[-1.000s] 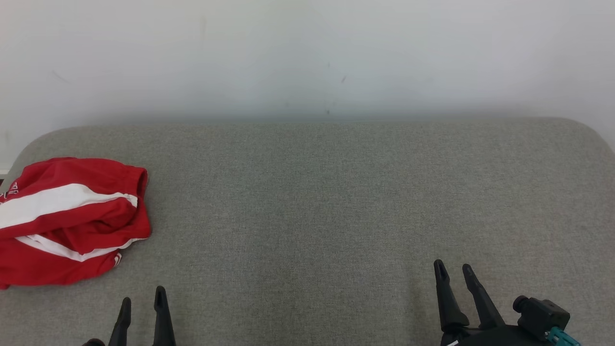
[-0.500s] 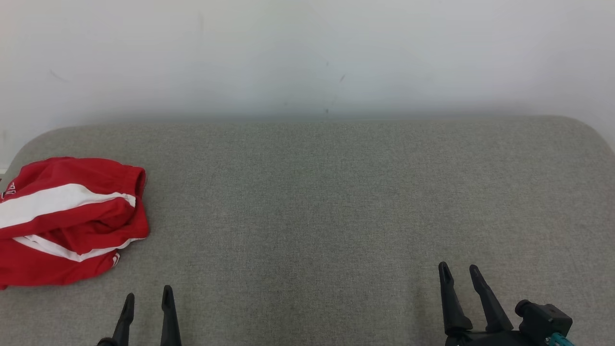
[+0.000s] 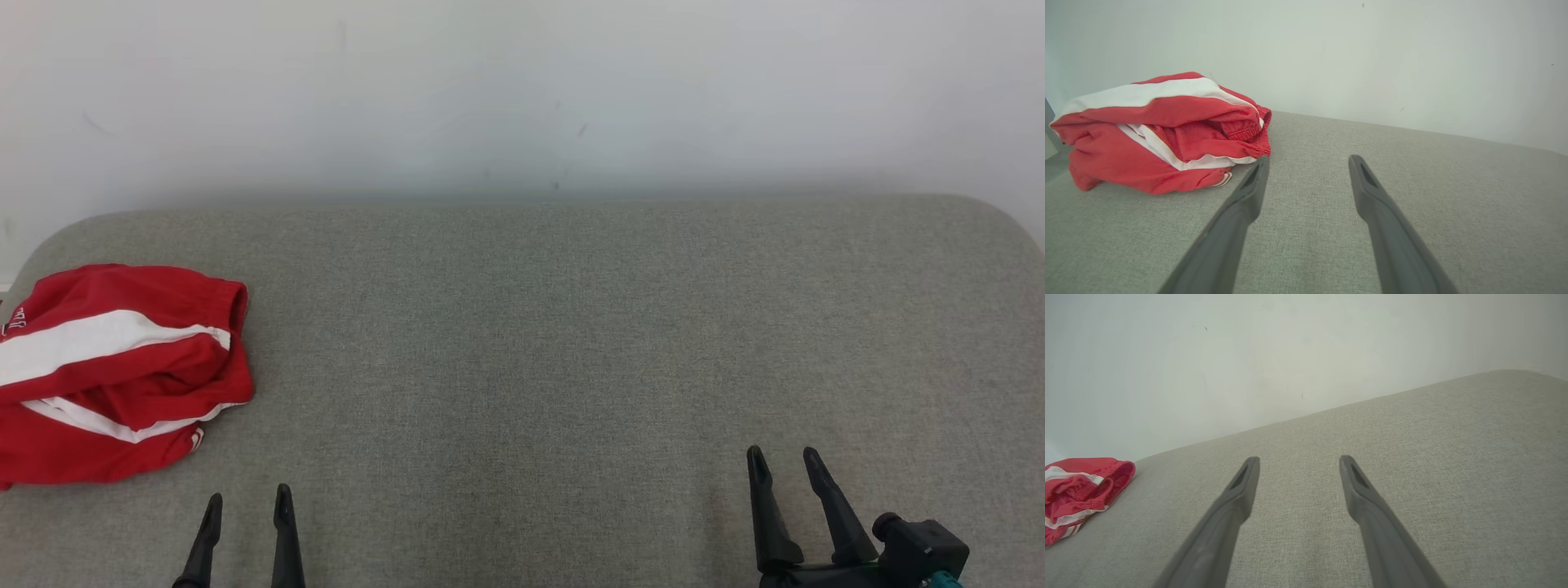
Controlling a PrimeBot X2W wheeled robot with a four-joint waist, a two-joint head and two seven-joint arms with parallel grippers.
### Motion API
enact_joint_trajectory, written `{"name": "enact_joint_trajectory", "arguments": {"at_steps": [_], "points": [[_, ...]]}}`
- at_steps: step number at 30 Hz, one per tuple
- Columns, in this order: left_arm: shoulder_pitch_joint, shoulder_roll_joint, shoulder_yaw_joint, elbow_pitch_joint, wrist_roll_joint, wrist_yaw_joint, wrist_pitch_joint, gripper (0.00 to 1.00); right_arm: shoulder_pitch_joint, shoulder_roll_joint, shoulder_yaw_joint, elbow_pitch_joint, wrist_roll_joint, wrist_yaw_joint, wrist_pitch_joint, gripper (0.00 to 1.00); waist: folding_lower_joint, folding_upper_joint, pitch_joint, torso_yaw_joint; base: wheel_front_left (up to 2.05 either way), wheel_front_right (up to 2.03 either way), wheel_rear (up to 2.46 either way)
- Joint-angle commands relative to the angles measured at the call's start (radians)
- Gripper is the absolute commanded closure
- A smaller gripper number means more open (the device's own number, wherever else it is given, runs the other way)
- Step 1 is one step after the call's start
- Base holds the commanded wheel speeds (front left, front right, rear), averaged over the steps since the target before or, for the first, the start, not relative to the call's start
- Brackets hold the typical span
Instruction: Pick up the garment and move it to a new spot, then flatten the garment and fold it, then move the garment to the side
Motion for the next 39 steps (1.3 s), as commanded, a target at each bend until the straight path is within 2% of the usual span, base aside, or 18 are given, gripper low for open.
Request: {"name": "enact_joint_trajectory", "arguments": {"at_steps": [1,24,39], "points": [[-0.013,-0.002,0.003,0.0,0.03,-0.002,-0.01,0.0,0.009,0.0,-0.003,-0.003,-0.024,-0.002,-0.011,0.0,0.0,-0.0001,0.0,0.0,0.0,0.0,0.0],[-0.015,-0.013,0.019,0.015,0.192,-0.02,-0.047,0.0,0.02,0.001,-0.02,0.017,-0.137,-0.002,-0.055,0.0,0.0,-0.0001,0.006,0.001,0.0,0.0,0.0],[-0.014,-0.014,0.034,0.025,0.146,-0.054,-0.045,0.0,0.021,0.001,-0.025,0.027,-0.098,-0.002,-0.052,0.0,0.0,-0.0001,0.008,0.002,0.0,0.0,0.0]]}}
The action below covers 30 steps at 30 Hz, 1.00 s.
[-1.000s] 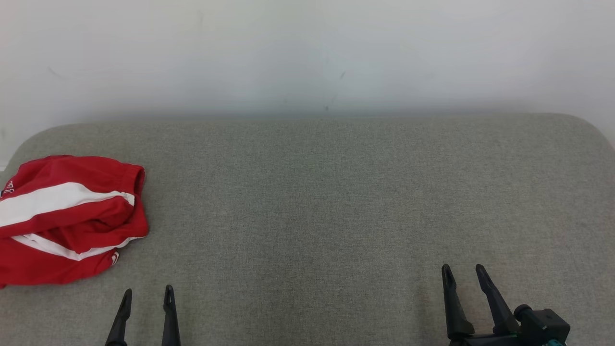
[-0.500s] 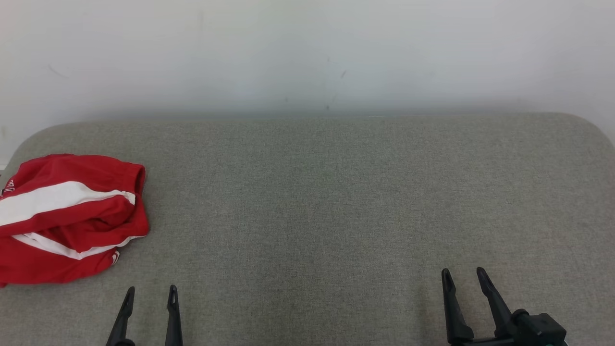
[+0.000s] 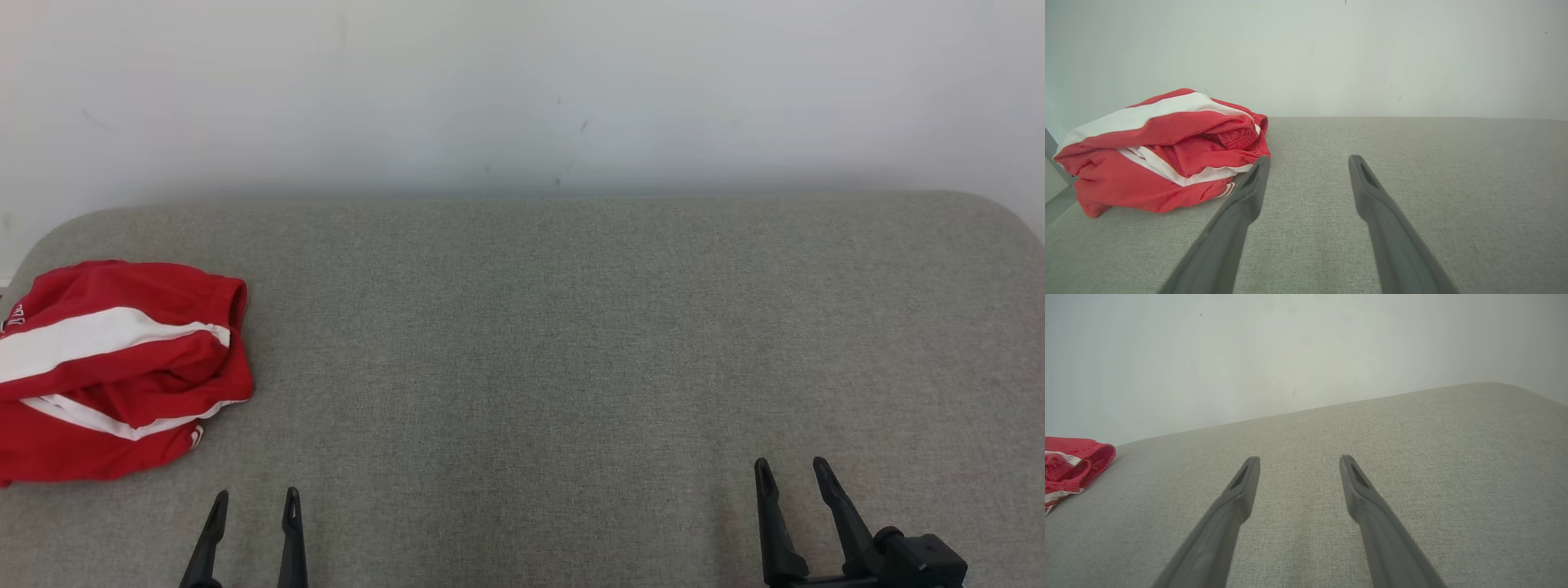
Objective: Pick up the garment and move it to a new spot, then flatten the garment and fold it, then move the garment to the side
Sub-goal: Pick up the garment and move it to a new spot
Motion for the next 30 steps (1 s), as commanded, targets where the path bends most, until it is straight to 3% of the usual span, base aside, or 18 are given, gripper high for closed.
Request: {"name": "enact_joint_trajectory", "arguments": {"at_steps": [1,15,22,30], "points": [[-0.009,-0.002,0.001,0.001,-0.011,-0.001,-0.003,0.0,0.007,0.001,-0.001,-0.001,0.002,-0.002,-0.001,0.0,0.0,0.0,0.001,0.0,0.0,0.0,0.0],[-0.016,-0.002,-0.004,0.008,-0.026,0.013,-0.003,0.0,0.008,0.001,0.0,0.002,0.006,-0.002,-0.001,0.0,0.0,0.0,0.006,0.025,0.0,0.0,0.0],[-0.015,-0.002,-0.006,0.013,-0.022,0.016,-0.003,0.0,0.013,0.001,0.002,0.002,0.006,-0.002,-0.001,0.0,0.0,0.0,0.01,0.068,0.0,0.0,0.0],[-0.014,-0.002,-0.002,0.021,-0.032,0.02,-0.003,0.0,0.013,0.001,0.001,0.007,0.0,-0.002,-0.001,0.0,0.0,0.0,0.015,0.163,0.0,0.0,0.0]]}}
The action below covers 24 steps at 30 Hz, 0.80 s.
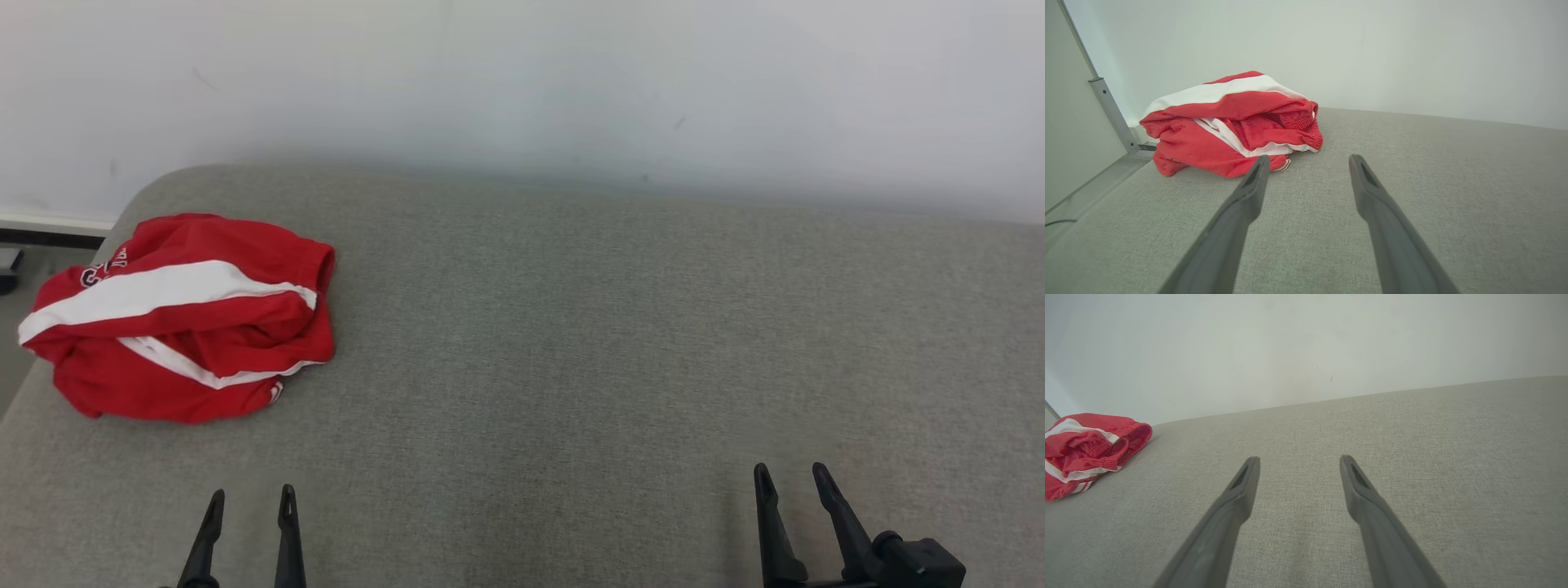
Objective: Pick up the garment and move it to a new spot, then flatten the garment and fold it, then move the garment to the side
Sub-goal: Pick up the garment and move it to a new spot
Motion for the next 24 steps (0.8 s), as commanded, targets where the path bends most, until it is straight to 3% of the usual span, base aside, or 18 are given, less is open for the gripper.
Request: {"name": "enact_joint_trajectory", "arguments": {"at_steps": [1,24], "points": [[0.001,-0.001,0.002,0.001,-0.004,0.004,-0.003,0.0,0.008,0.001,0.002,0.0,-0.004,-0.002,-0.001,0.0,0.0,-0.0001,0.003,0.05,0.0,0.0,0.0],[0.026,-0.001,0.027,0.013,-0.027,0.023,-0.003,0.0,0.02,0.001,0.012,0.007,-0.027,-0.002,-0.001,0.0,0.0,-0.0001,-0.007,0.304,0.0,0.0,0.0]]}}
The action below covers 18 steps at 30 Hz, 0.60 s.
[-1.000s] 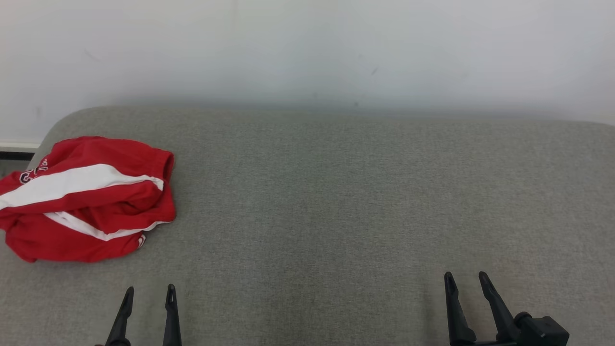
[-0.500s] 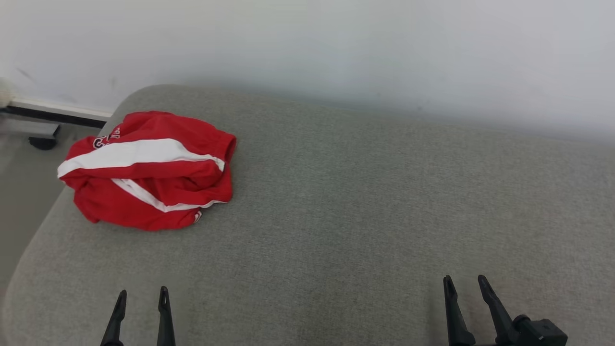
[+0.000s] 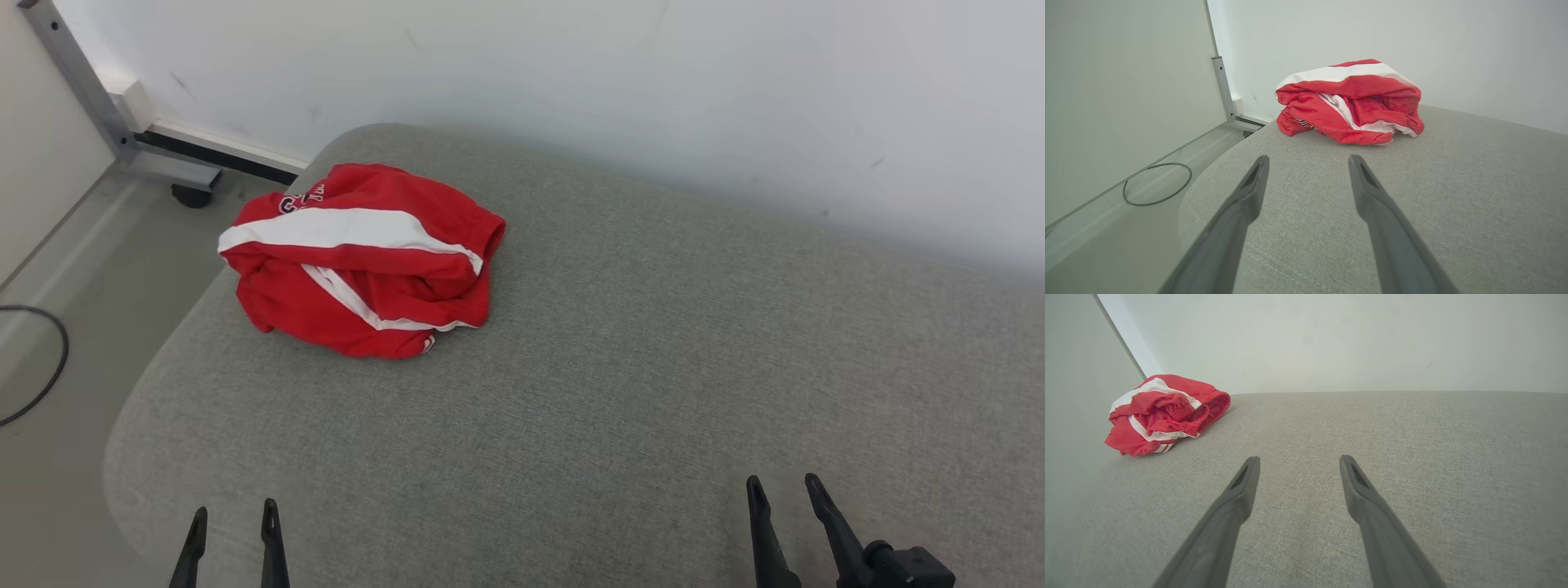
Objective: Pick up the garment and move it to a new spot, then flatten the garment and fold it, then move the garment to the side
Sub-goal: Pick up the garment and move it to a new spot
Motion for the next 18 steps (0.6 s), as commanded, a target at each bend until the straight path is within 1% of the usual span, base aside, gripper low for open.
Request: {"name": "enact_joint_trajectory", "arguments": {"at_steps": [1,7,18], "points": [[0.008,-0.001,0.0,0.002,-0.007,0.005,-0.003,0.0,0.006,0.001,0.0,0.001,-0.005,-0.002,-0.001,0.0,0.0,-0.0001,-0.005,0.039,0.0,0.0,0.0],[0.02,-0.001,0.006,0.003,-0.008,0.006,-0.003,0.0,0.009,0.001,0.012,0.005,-0.005,-0.002,-0.001,0.0,0.0,-0.0001,-0.015,0.069,0.0,0.0,0.0],[0.016,-0.001,0.024,0.003,-0.014,0.01,-0.003,0.0,0.001,0.001,0.026,0.009,0.001,-0.002,-0.001,0.0,0.0,-0.0001,-0.016,0.072,0.0,0.0,0.0]]}}
